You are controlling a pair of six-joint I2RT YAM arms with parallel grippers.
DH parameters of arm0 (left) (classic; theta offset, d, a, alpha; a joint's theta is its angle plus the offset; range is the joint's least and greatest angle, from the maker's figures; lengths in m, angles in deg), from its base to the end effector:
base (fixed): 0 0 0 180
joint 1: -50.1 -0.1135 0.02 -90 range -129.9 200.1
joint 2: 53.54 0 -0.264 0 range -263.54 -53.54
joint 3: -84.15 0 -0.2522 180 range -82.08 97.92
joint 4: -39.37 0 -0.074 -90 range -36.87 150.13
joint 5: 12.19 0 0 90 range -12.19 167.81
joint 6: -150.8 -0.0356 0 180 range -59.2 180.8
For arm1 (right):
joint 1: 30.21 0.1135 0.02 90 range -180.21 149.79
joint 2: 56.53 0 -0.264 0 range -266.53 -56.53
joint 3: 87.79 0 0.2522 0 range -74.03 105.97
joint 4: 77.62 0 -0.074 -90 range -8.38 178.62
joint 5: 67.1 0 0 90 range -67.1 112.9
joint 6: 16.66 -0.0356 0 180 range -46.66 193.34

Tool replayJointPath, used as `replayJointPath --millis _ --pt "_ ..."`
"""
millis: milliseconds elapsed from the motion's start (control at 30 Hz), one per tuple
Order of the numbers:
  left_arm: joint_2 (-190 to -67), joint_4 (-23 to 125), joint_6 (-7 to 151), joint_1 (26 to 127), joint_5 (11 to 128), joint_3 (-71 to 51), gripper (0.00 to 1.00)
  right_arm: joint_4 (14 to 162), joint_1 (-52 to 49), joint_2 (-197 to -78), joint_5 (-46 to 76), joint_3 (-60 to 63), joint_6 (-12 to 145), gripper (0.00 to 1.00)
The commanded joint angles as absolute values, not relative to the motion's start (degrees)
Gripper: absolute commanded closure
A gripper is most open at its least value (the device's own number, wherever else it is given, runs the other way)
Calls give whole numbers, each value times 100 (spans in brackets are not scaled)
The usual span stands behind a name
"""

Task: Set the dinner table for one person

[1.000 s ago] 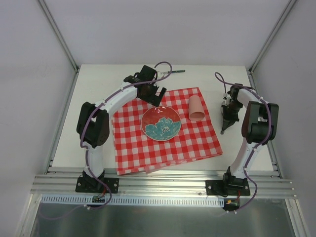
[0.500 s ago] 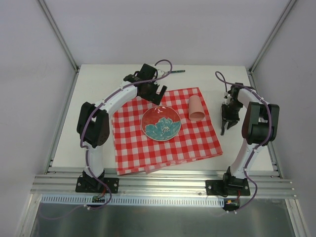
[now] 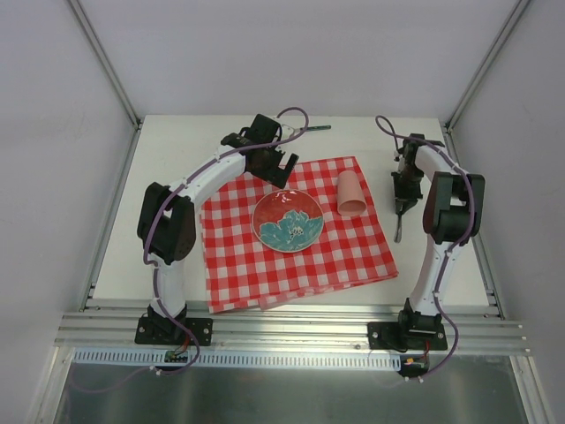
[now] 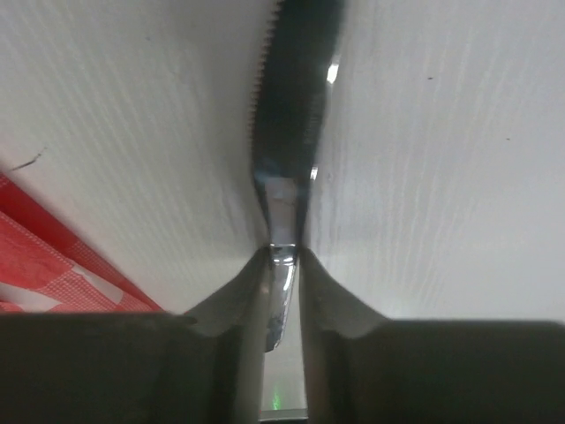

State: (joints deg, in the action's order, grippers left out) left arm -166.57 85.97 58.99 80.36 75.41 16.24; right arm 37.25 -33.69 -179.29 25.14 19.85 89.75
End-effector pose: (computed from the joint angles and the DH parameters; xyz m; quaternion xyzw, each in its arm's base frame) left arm 0.3874 -0.2278 0.2715 0.2647 0.8936 -0.1079 0.3461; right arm 0.4240 -0.0272 0.1617 -0.1105 0.9900 -0.0339 0.0803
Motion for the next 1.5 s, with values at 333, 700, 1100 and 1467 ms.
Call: replayJointPath --millis 333,700,1100,1467 --pt "-16639 8600 5886 8007 7543 1961 1 3720 -3082 -17739 2861 1554 9224 100" --pt "-16639 8574 5948 7998 7526 1977 1 3659 -3117 -16973 2668 1368 9084 100" --pt "-16340 8582 5904 8007 7543 1689 1 3861 -3214 -17385 2826 1421 9119 46" --pt "-16041 8582 5632 8024 7754 1406 1 3756 -3267 -17878 1994 1834 9171 100"
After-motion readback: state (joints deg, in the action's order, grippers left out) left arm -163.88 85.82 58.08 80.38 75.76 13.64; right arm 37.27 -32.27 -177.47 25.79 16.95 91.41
